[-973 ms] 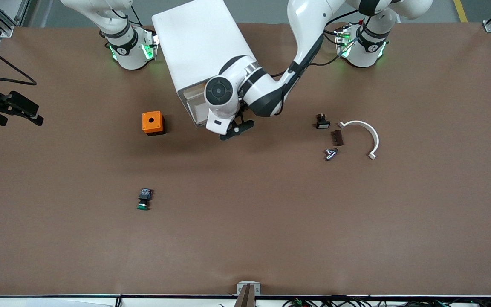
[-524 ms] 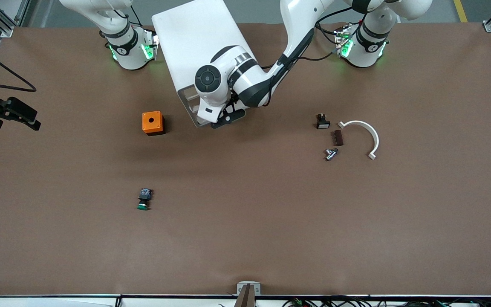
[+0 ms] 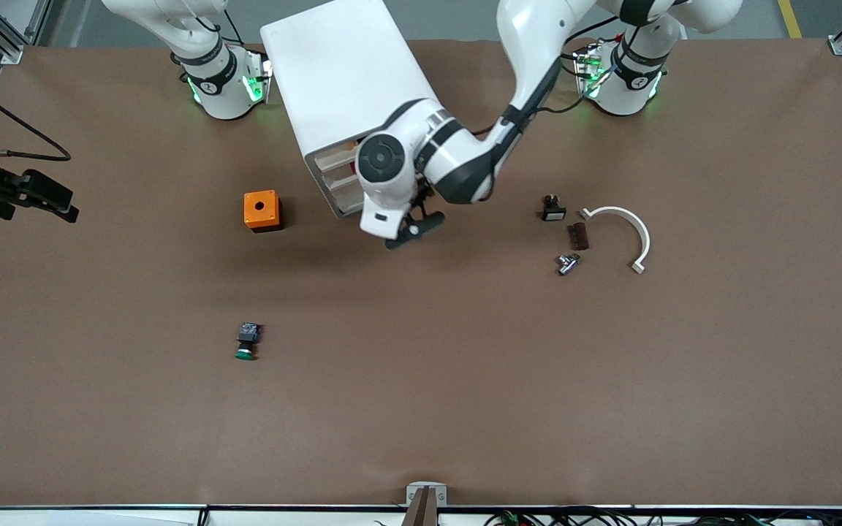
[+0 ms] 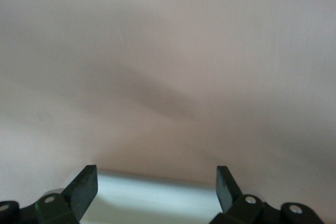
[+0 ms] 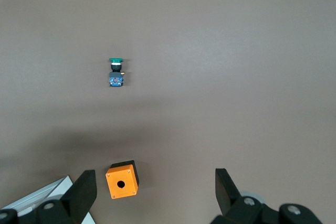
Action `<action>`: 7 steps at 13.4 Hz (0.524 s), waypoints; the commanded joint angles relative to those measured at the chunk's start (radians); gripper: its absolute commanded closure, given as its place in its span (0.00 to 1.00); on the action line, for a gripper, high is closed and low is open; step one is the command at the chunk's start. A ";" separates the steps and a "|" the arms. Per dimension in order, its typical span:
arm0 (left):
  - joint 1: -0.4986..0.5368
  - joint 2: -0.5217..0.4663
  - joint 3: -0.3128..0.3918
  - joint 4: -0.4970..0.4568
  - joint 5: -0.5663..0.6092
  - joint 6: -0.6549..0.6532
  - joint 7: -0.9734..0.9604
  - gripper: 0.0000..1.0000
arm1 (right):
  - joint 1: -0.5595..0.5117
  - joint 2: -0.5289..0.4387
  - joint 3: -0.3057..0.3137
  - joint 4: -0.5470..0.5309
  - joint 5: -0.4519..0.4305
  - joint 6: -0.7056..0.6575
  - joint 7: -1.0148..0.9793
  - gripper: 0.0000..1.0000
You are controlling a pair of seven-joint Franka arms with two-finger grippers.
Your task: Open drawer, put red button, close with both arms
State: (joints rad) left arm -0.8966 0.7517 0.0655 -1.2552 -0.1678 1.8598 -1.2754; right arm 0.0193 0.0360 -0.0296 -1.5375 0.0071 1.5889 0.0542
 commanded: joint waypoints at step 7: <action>0.310 -0.196 0.030 -0.018 0.175 -0.036 0.194 0.01 | -0.002 -0.002 0.004 0.000 -0.013 0.000 0.026 0.00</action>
State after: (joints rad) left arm -0.6278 0.6191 0.1021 -1.2509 -0.0153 1.8454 -1.1127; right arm 0.0203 0.0361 -0.0287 -1.5377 0.0071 1.5900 0.0646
